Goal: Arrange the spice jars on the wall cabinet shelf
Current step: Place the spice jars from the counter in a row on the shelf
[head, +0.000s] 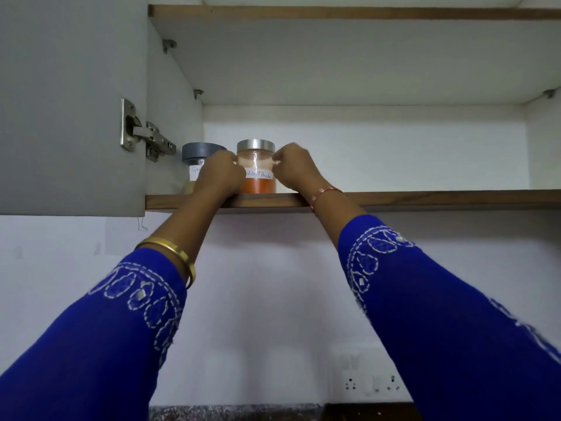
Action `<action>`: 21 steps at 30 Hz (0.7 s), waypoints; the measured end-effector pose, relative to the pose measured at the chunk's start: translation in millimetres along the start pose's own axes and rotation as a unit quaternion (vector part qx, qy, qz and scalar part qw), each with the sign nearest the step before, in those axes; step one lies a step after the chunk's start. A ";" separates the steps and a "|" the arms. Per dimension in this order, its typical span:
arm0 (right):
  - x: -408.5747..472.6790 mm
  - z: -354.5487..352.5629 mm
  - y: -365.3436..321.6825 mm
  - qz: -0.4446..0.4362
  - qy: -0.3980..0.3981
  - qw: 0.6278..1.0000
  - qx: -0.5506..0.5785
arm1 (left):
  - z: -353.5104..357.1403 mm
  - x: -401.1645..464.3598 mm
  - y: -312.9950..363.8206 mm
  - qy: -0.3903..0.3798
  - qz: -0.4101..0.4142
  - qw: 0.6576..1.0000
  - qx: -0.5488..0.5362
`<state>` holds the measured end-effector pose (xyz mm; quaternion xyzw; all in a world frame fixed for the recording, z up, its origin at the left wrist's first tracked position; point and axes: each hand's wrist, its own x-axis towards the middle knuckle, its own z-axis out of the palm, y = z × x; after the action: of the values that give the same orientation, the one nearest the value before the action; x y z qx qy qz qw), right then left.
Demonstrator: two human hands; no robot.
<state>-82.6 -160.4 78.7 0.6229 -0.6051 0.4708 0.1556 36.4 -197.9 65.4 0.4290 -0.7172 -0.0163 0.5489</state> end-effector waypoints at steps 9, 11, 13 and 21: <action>-133.4 -25.9 -5.5 -0.046 0.199 0.938 0.279 | 1.3 -139.5 17.1 0.136 0.034 0.926 -0.351; -171.9 -29.0 0.0 -0.061 0.208 0.935 0.282 | 6.2 -174.8 20.2 0.110 -0.001 0.914 -0.390; -214.2 -30.2 9.6 -0.059 0.208 0.941 0.260 | 11.5 -214.0 21.5 0.074 -0.042 0.907 -0.413; -357.6 -26.7 66.0 0.129 0.167 0.946 0.245 | 35.6 -343.7 29.8 -0.085 -0.226 0.848 -0.472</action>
<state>-89.9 62.8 -209.6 0.4709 -0.5113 0.7181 0.0354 0.2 22.6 -199.8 0.2655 -0.5502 -0.5128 0.6032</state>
